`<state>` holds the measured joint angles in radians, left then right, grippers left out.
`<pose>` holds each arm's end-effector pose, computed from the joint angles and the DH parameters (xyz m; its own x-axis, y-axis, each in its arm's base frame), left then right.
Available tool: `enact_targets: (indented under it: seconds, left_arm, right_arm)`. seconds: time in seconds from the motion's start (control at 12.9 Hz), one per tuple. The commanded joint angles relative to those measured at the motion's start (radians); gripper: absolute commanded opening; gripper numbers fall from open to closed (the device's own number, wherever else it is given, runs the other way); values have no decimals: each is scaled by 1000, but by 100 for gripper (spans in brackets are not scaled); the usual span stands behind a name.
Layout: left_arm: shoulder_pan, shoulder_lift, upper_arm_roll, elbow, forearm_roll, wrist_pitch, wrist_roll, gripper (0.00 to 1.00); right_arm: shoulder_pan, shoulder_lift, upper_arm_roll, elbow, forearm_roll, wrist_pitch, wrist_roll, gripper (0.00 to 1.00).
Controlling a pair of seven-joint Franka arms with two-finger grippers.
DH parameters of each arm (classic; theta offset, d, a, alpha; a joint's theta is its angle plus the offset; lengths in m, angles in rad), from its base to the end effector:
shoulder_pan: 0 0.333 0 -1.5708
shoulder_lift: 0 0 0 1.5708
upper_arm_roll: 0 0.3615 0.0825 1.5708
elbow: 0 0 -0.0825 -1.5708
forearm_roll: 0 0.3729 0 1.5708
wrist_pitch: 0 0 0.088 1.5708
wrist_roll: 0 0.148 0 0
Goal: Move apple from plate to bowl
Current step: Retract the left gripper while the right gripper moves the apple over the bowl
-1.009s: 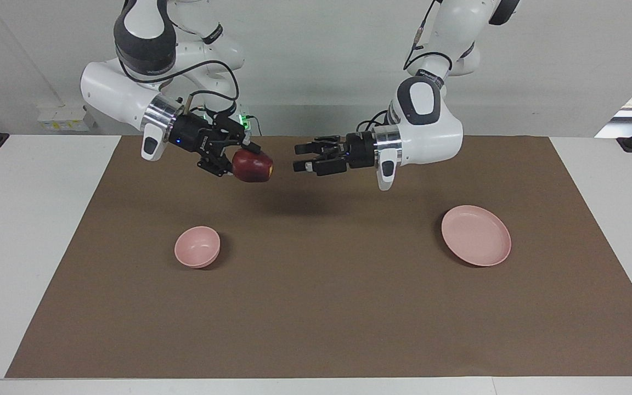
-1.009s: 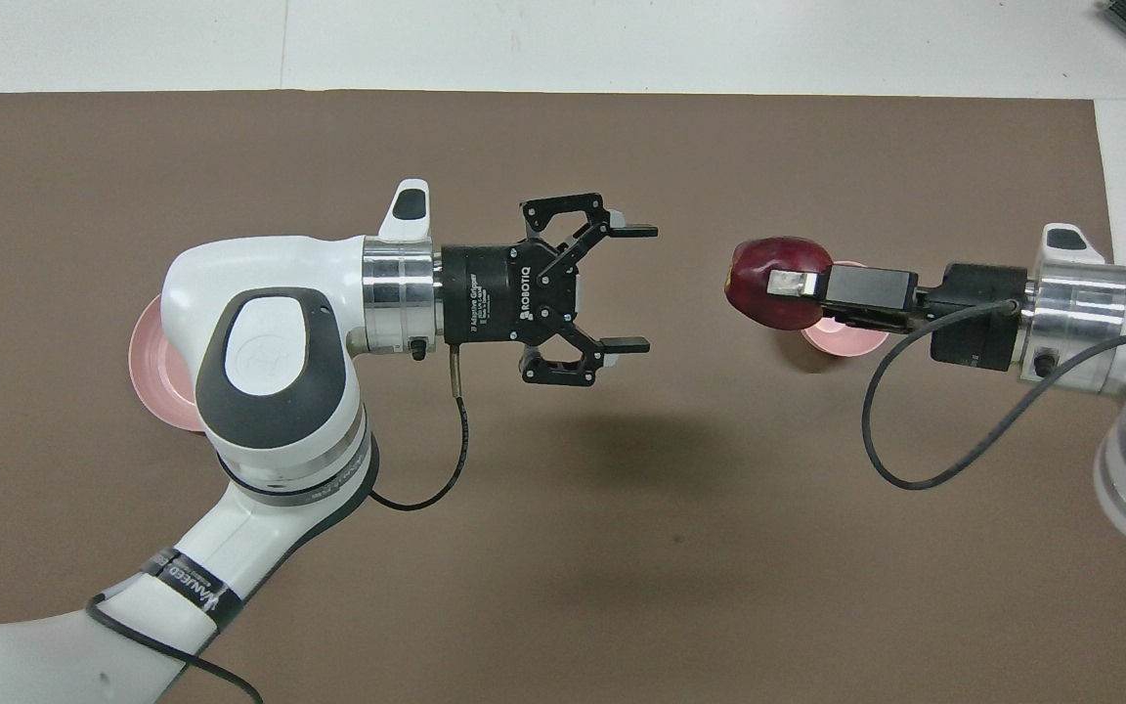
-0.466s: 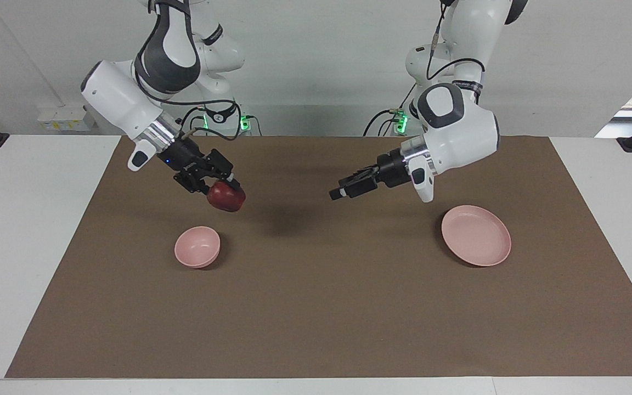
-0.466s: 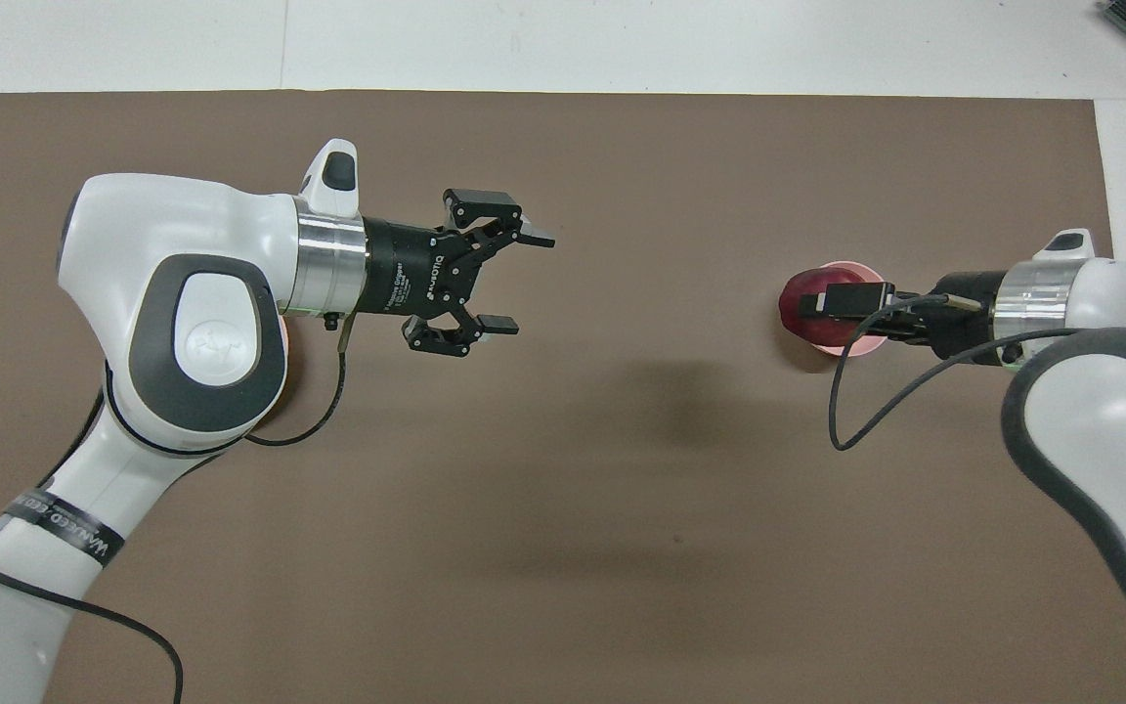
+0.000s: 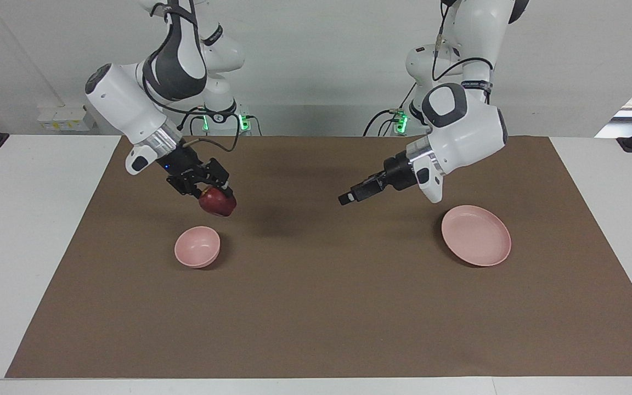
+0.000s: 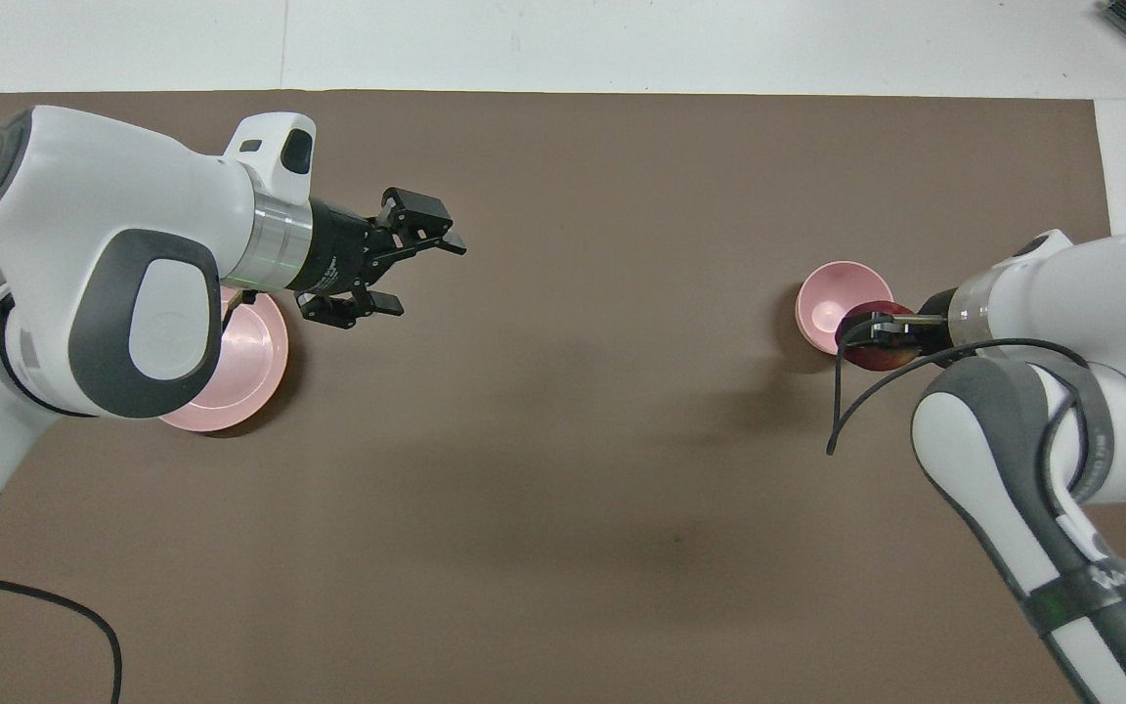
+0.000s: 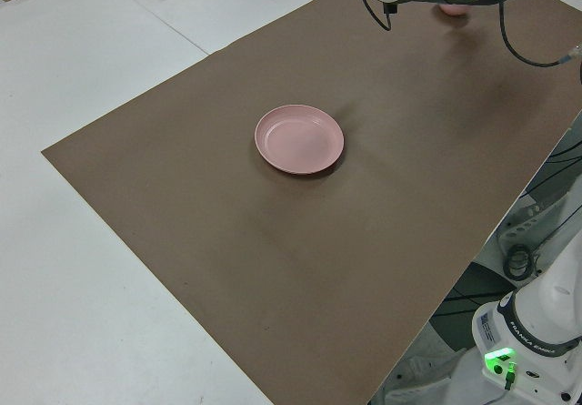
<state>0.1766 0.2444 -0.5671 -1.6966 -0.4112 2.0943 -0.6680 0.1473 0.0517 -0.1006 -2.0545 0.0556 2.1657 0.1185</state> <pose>0.6014 -0.2501 0.5067 0.8904 0.4040 -0.2095 0.4543 -0.7608 0.4635 0.5597 0.0308 0.4282 0.9933 -0.1023 0.0537 -0.0997 -0.9938 -0.0493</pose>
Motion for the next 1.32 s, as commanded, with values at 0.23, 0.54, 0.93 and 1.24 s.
enact_targets:
  seconds: [0.23,0.54,0.93,1.24]
  left_arm:
    - [37,-11,6,52,345,-92,157,100]
    - [49,-13,18,116,566,-212,189,100]
    - [95,-33,27,124,560,-295,225,100]
    - [92,-117,23,106,549,-382,215,100]
  right_arm:
    - [24,155,12,167,-221,-72,87,0]
    - [61,209,10,206,-261,-86,182,0]
    - [87,263,12,206,-370,-76,297,0]
    - [81,270,12,201,-373,-75,299,0]
